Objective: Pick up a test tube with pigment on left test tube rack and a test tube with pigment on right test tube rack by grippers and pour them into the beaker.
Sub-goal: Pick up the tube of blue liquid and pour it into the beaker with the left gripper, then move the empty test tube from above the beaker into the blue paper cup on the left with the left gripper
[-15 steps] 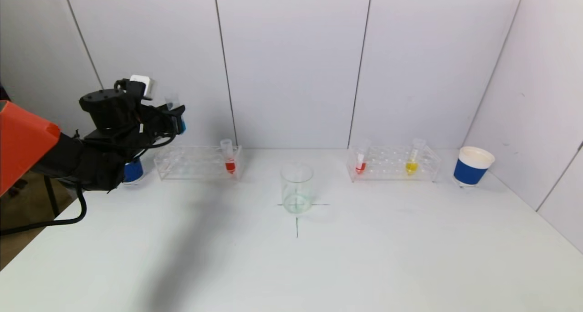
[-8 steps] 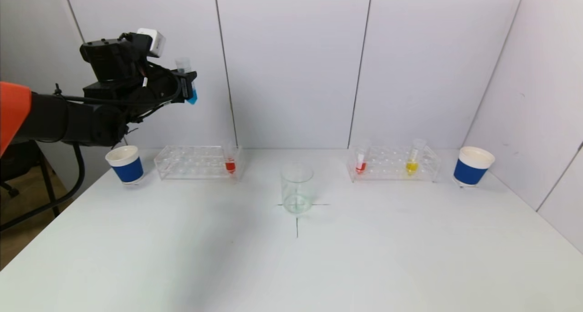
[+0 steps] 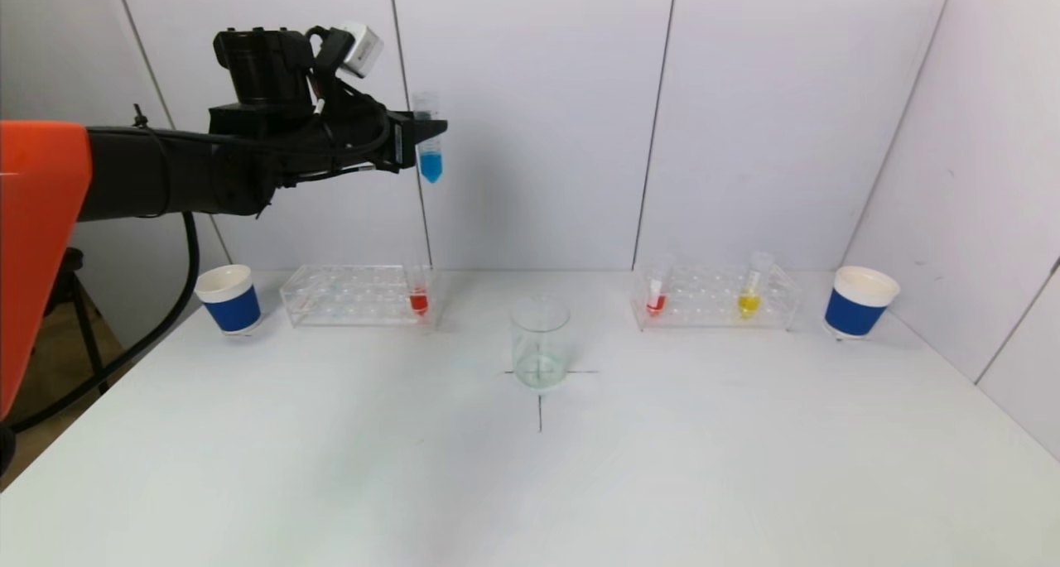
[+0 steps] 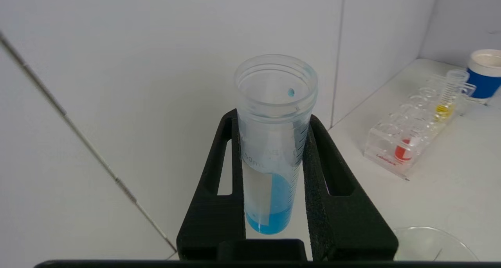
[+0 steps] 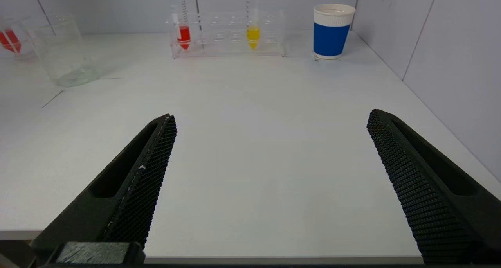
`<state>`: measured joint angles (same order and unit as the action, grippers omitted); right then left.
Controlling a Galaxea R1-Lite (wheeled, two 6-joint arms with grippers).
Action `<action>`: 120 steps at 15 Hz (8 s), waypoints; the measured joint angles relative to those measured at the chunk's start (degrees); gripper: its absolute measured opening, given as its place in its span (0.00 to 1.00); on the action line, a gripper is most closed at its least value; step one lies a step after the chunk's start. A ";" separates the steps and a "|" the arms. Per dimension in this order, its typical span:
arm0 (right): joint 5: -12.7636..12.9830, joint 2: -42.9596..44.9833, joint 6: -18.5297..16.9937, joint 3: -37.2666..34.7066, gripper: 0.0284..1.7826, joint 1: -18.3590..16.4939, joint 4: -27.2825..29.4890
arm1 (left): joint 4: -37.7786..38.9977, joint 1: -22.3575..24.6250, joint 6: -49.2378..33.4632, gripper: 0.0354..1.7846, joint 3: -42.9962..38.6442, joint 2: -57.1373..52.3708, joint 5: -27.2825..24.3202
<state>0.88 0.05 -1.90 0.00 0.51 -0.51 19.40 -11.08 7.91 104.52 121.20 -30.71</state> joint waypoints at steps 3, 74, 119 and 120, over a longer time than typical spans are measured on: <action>0.00 0.00 0.00 0.00 0.99 -0.05 0.00 | -2.84 -1.48 3.90 0.23 6.53 3.91 -6.55; 0.00 0.00 -0.02 0.00 0.99 -0.02 0.00 | 48.69 -6.89 72.55 0.23 -6.27 26.78 -29.25; 0.00 0.00 0.00 0.00 0.99 0.00 0.00 | 9.62 -6.34 30.12 0.23 -6.97 4.02 10.13; 0.00 0.00 -0.02 0.00 0.99 0.00 0.00 | 8.36 -5.81 26.59 0.23 -7.03 2.72 11.82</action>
<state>0.88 0.05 -1.93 0.00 0.51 -0.51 27.76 -16.90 34.50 97.49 123.92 -18.88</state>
